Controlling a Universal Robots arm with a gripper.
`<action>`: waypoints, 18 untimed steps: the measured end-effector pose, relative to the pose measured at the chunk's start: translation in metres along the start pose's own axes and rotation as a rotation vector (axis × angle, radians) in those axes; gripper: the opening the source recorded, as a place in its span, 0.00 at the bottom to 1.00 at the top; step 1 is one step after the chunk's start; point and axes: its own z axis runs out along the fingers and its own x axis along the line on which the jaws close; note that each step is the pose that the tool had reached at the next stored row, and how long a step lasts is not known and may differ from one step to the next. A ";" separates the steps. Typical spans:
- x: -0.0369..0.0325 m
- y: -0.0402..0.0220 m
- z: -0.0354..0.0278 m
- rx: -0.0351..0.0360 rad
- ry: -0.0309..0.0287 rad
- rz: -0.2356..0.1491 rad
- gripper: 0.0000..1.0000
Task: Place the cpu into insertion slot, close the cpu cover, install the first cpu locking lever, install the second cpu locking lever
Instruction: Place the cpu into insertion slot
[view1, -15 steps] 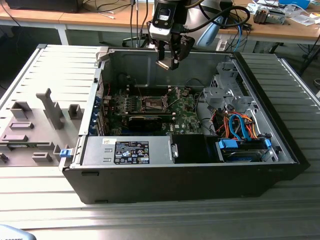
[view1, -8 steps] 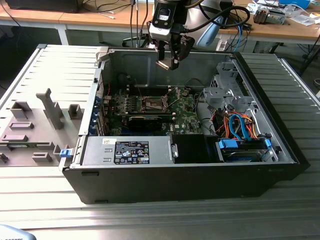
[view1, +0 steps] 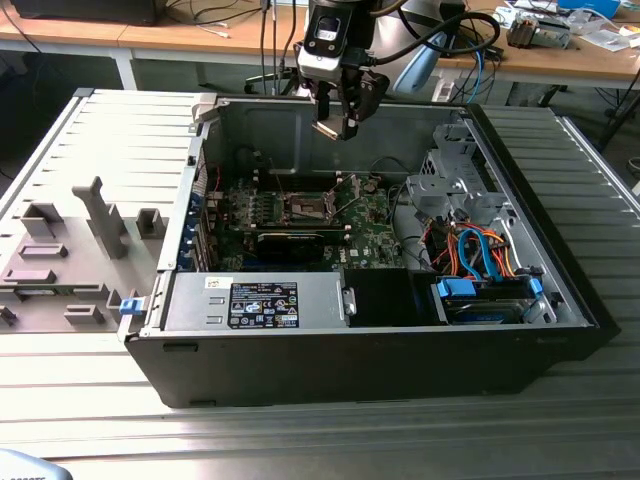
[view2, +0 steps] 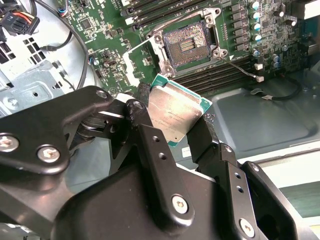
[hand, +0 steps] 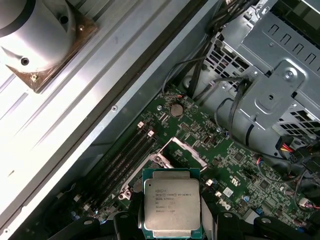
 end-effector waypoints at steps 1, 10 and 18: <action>0.0000 0.0000 0.0000 0.0000 -0.0001 0.001 0.55; 0.0000 0.0000 0.0000 0.0001 -0.0006 0.007 0.55; 0.0000 0.0000 0.0000 0.0001 -0.0011 0.013 0.55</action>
